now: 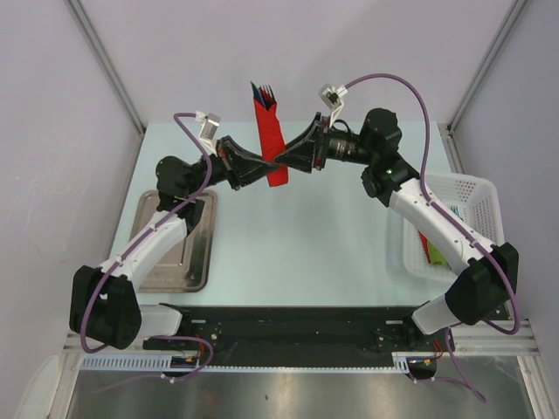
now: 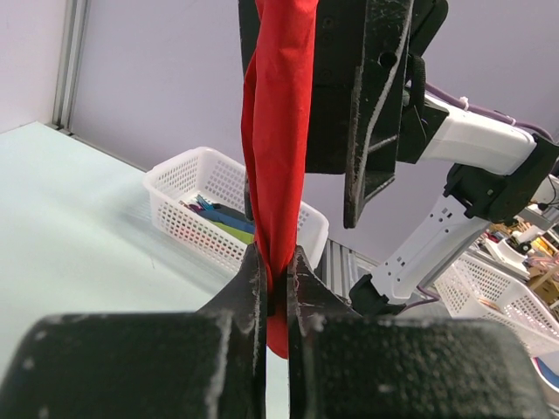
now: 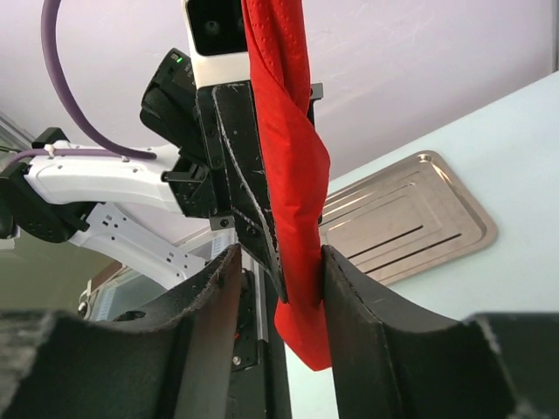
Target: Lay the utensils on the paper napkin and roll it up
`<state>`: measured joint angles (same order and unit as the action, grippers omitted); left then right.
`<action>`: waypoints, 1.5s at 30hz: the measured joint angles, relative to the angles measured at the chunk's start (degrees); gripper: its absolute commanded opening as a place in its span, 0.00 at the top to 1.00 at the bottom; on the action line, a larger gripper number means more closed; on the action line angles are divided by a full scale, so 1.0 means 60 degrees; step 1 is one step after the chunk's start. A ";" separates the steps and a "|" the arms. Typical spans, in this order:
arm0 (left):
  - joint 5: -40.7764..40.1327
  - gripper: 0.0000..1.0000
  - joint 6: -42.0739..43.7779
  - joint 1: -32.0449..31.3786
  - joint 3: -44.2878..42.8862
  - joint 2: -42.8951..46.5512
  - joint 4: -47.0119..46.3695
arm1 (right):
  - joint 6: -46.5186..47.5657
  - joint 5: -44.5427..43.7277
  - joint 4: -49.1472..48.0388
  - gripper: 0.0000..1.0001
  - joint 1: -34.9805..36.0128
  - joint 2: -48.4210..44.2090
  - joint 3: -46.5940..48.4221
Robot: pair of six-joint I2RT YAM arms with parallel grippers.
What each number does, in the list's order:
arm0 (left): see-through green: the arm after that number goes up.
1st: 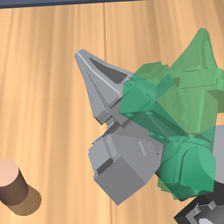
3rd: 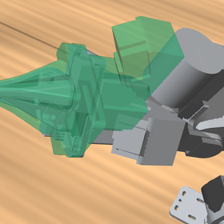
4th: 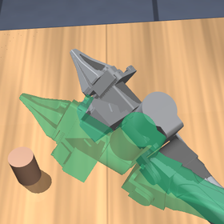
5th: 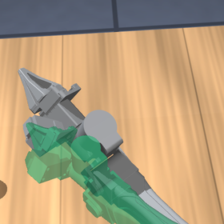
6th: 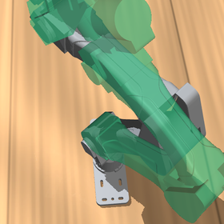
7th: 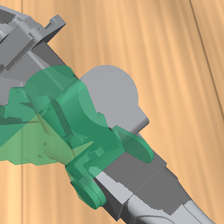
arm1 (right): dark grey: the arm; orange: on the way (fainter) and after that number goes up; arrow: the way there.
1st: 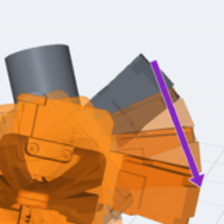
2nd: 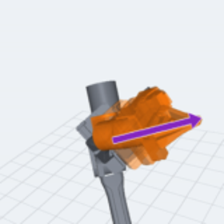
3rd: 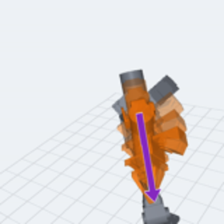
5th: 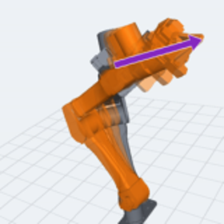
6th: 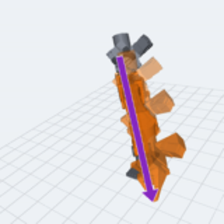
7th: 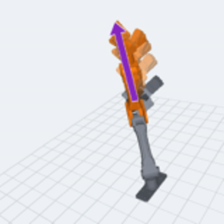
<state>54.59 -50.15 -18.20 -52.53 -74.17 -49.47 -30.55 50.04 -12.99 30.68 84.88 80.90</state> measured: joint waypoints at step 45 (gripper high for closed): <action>0.0244 0.00 0.4248 -0.0470 -0.0131 0.0175 0.3712 | 0.4073 0.1166 0.8331 1.00 -0.7490 -0.2983 -0.2044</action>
<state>56.05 -24.67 -21.02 -53.32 -73.12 -27.20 -6.11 57.04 36.99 -14.26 66.98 68.64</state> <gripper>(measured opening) 0.987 0.037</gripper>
